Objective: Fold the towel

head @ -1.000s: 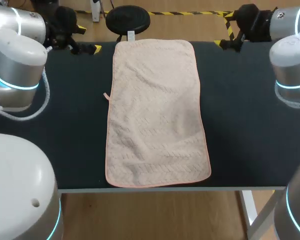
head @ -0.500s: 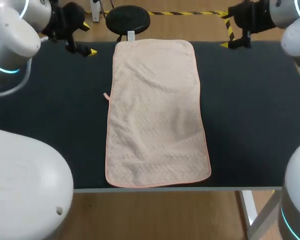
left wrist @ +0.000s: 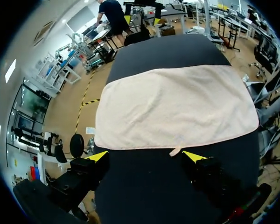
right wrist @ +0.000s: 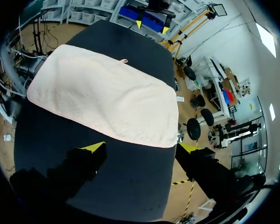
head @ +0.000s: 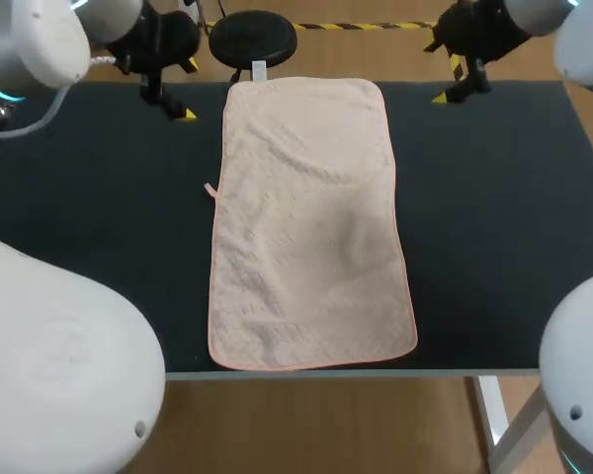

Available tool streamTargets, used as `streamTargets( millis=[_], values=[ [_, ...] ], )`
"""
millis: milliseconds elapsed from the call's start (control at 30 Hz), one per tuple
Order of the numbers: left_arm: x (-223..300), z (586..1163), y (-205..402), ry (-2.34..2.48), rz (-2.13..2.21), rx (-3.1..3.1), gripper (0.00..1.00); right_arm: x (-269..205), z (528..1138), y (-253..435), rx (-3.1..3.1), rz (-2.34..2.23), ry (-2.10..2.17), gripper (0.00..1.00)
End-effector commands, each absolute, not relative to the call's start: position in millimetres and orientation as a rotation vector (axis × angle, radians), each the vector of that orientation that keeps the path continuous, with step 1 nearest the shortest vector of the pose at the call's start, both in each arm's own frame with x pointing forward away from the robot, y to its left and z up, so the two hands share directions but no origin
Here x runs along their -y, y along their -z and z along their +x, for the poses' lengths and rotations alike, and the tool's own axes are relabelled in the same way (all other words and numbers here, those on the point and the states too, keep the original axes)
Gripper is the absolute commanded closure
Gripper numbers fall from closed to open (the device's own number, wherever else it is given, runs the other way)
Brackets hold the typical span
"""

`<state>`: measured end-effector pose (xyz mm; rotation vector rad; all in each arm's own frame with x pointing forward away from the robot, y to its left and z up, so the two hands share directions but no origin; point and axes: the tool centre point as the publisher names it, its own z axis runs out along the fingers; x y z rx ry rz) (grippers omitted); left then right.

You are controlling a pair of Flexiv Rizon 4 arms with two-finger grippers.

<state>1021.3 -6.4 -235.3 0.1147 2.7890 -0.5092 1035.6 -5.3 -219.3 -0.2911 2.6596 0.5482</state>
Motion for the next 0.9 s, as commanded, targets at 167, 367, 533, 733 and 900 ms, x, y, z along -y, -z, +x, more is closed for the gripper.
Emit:
streamTargets(
  millis=[167, 367, 533, 733, 900],
  values=[
    [19.2, 1008.9, 250.9, 0.220, 0.088, -2.916, 0.00, -21.0, 1017.9, 239.2, -2.839, -0.201, -0.341, 0.00],
    [32.7, 1004.1, 278.0, 0.068, 0.134, -2.962, 0.00, -38.4, 1007.6, 263.6, -2.893, -0.223, -0.234, 0.00],
    [40.9, 1003.7, 299.0, -0.018, 0.147, -2.996, 0.00, -41.3, 1006.1, 281.1, -2.924, -0.140, -0.195, 0.00],
    [42.4, 1003.9, 301.3, -0.002, 0.157, -3.004, 0.00, -40.0, 1006.4, 284.5, -2.917, -0.155, -0.190, 0.00],
    [42.4, 1003.9, 301.3, -0.002, 0.157, -3.004, 0.00, -40.0, 1006.4, 284.5, -2.917, -0.155, -0.190, 0.00]
  ],
)
